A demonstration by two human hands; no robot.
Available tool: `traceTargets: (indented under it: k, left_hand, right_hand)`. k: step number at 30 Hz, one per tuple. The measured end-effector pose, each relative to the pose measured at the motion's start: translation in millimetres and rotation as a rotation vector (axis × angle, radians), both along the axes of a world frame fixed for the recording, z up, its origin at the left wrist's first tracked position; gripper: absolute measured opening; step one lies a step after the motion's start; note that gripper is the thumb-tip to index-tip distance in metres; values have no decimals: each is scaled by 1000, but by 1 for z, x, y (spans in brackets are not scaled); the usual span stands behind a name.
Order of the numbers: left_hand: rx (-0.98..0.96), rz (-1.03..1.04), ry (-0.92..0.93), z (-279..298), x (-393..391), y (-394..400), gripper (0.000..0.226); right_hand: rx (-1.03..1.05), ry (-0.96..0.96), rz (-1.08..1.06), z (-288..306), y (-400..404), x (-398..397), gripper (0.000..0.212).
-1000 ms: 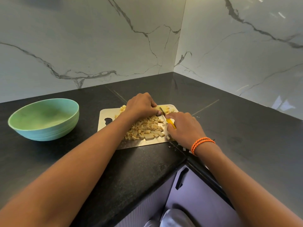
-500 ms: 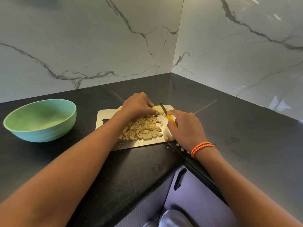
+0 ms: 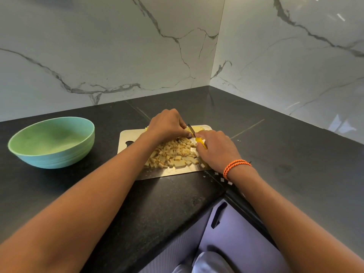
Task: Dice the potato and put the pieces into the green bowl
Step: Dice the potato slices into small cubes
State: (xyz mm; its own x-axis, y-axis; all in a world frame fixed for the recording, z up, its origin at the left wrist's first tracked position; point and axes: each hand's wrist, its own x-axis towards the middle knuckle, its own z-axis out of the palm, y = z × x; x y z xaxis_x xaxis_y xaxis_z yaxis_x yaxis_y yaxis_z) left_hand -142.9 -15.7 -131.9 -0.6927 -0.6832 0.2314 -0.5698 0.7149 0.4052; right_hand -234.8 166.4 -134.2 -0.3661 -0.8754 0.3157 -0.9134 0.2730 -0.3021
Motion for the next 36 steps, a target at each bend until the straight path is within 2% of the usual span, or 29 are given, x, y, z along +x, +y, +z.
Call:
traceTargets:
  k: [10, 19, 25, 32, 36]
  left_hand:
    - [4, 41, -5, 2, -3, 7, 36]
    - [12, 56, 7, -1, -2, 6, 33]
    - [22, 36, -1, 1, -2, 7, 34]
    - [58, 26, 23, 1, 2, 0, 30]
    - [60, 26, 54, 2, 4, -1, 26]
  right_hand:
    - [27, -23, 29, 2, 0, -4, 40]
    - [50, -26, 23, 0, 37, -3, 42]
    - [1, -119, 40, 5, 57, -5, 38]
    - [-179, -147, 1, 14, 31, -6, 38]
    - [-110, -109, 11, 1, 12, -6, 42]
